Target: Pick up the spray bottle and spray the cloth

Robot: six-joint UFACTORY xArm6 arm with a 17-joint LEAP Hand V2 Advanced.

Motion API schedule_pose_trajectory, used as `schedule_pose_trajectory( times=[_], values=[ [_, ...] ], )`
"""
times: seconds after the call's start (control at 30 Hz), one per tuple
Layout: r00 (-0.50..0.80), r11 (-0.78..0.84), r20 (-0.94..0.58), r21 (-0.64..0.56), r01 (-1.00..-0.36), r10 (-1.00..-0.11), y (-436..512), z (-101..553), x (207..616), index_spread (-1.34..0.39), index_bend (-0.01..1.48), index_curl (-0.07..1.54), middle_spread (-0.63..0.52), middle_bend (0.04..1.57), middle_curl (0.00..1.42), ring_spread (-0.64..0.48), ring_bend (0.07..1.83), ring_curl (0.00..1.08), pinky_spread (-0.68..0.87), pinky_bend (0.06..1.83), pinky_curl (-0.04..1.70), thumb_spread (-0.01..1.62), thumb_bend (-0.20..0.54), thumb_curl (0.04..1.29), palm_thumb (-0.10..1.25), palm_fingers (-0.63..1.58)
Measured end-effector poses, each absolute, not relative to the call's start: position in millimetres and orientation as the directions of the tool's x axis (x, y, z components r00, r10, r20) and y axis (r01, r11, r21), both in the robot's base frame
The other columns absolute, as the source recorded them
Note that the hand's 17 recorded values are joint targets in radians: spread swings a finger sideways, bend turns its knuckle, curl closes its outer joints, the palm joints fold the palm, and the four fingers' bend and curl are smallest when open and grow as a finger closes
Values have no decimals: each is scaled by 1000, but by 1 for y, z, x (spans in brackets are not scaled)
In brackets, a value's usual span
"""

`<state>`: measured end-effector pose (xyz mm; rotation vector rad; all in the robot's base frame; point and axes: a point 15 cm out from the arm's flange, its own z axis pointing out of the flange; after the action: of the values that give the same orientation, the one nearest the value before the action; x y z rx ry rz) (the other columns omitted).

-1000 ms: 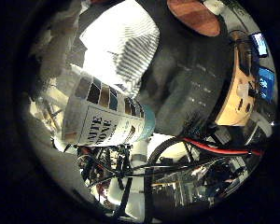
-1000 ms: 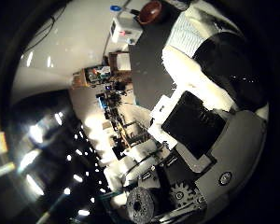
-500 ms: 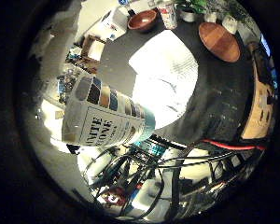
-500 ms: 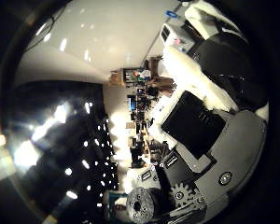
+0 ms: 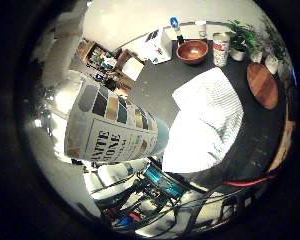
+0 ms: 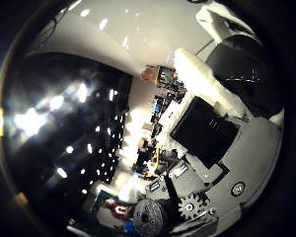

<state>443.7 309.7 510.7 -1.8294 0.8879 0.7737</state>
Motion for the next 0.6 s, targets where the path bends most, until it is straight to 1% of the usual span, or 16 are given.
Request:
schedule_pose_trajectory(
  times=[0.1, 0.23, 0.33, 0.53, 0.6],
  values=[
    [577, -304, -794, -511, -804, -191, 329, 493, 441, -281, 1003, 876, -145, 1338, 689, -173, 1501, 572, -223, 1074, 1236, 962, -14, 786, 1001, 1168],
    [591, -288, -795, -539, -792, -139, 355, 464, 440, -280, 1004, 876, -143, 1341, 683, -172, 1499, 570, -223, 1065, 1236, 924, -16, 801, 1001, 1178],
    [583, -286, -803, -534, -796, -122, 375, 441, 443, -280, 1008, 875, -143, 1343, 682, -171, 1499, 569, -223, 1062, 1238, 898, -17, 811, 998, 1177],
    [555, -303, -823, -502, -810, -122, 408, 392, 449, -279, 1011, 872, -142, 1345, 680, -170, 1501, 568, -224, 1061, 1240, 874, -17, 823, 991, 1177],
    [539, -325, -836, -484, -812, -103, 427, 375, 441, -279, 1010, 872, -142, 1345, 679, -170, 1500, 568, -223, 1061, 1238, 866, -17, 827, 990, 1178]
  ],
)
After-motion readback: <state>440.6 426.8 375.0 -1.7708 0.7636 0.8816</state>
